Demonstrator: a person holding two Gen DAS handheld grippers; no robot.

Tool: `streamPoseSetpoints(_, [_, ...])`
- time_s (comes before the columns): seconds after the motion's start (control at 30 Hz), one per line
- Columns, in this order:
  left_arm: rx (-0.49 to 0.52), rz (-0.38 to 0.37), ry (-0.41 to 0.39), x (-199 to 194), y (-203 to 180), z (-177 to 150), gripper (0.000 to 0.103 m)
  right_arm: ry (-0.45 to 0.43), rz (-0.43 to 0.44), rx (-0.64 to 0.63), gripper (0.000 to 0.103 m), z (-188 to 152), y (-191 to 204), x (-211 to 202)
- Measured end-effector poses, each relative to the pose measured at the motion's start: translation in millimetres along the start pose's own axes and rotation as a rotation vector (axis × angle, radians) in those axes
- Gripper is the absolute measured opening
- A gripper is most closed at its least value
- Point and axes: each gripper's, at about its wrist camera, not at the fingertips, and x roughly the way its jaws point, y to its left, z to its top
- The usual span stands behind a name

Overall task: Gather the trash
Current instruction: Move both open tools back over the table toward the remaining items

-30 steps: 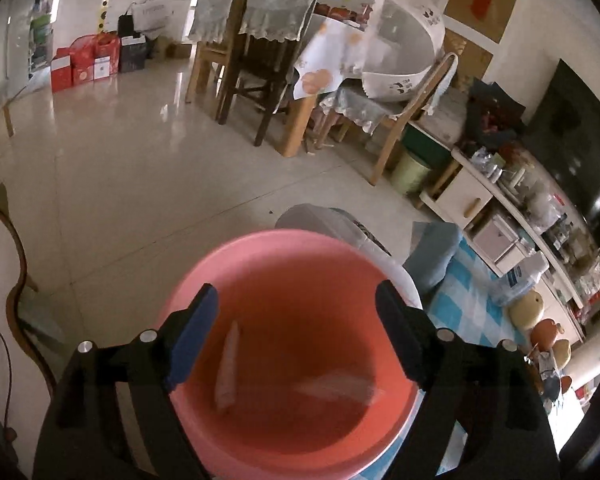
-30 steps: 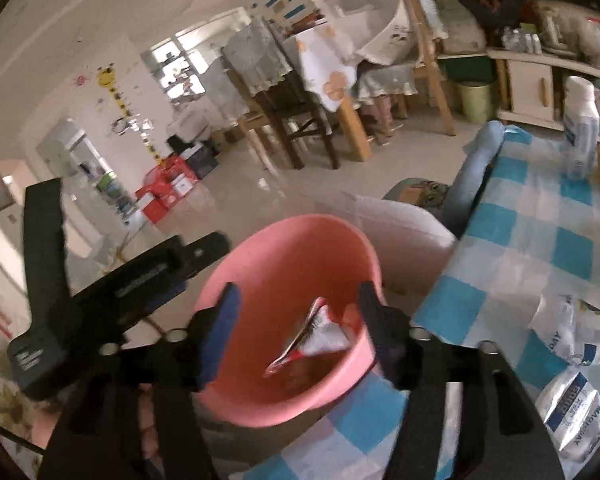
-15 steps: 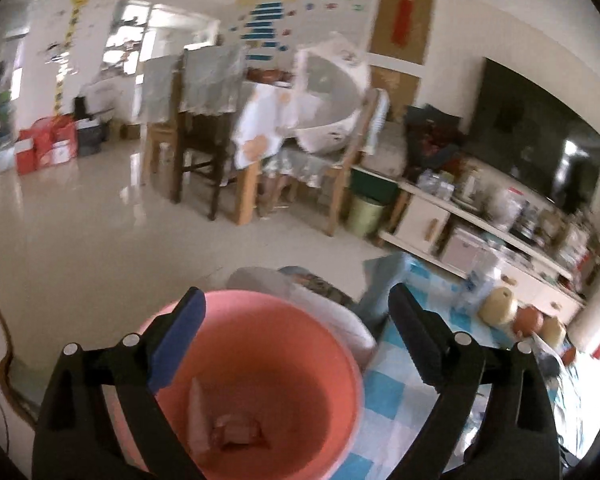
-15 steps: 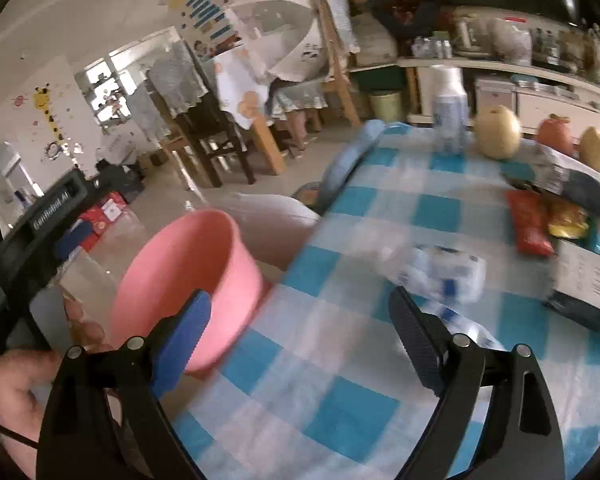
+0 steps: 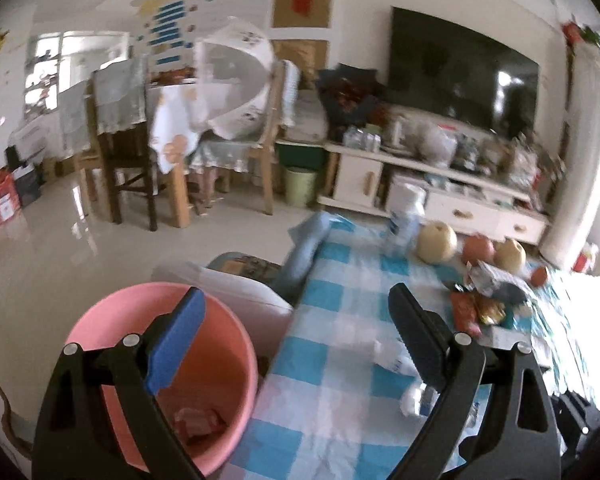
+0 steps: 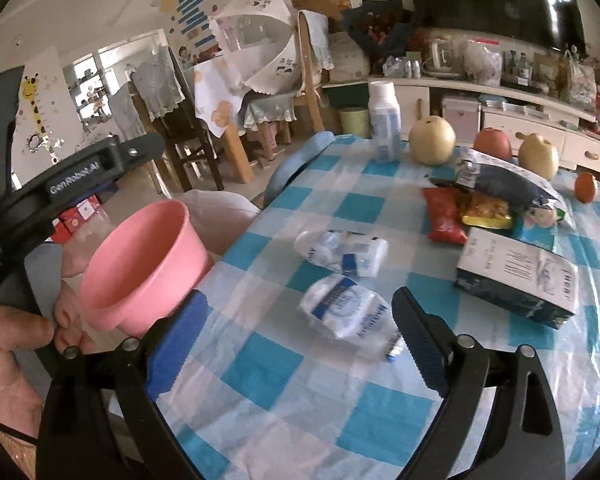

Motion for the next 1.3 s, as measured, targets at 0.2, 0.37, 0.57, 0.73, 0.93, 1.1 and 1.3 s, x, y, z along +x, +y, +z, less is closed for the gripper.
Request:
streamPoseSetpoints(0.2, [0.06, -0.021, -0.001, 2.1, -28.4, -5.9, 0.093, -0.006, -0.027, -0.008, 0.093, -2.2, -18.9, -10.4])
streamPoseSetpoints(0.37, [0.099, -0.027, -0.011, 2.4, -45.4, -9.2, 0.093, 0.007, -0.028, -0.006, 0.093, -7.0, -33.8, -15.1])
streamPoseSetpoints(0.57, [0.092, -0.064, 0.012, 5.6, -56.2, -13.7, 0.093, -0.005, -0.03, -0.015, 0.093, -8.6, -45.6, -25.4])
streamPoseSetpoints(0.73, [0.098, -0.092, 0.038, 9.0, -65.0, -18.7, 0.093, -0.01, -0.035, -0.024, 0.093, -9.4, -55.5, -33.6])
streamPoseSetpoints(0.93, [0.065, -0.133, 0.108, 22.0, -74.3, -24.7, 0.093, 0.009, -0.054, -0.018, 0.093, -12.3, -75.7, -36.8])
streamPoseSetpoints(1.1, [0.02, -0.152, 0.209, 35.0, -80.0, -36.0, 0.093, 0.031, -0.096, 0.0, 0.093, -10.8, -100.8, -39.4])
streamPoseSetpoints(1.3, [0.098, -0.221, 0.276, 34.1, -109.2, -58.1, 0.093, 0.049, -0.166, 0.021, 0.093, -7.4, -140.6, -40.8])
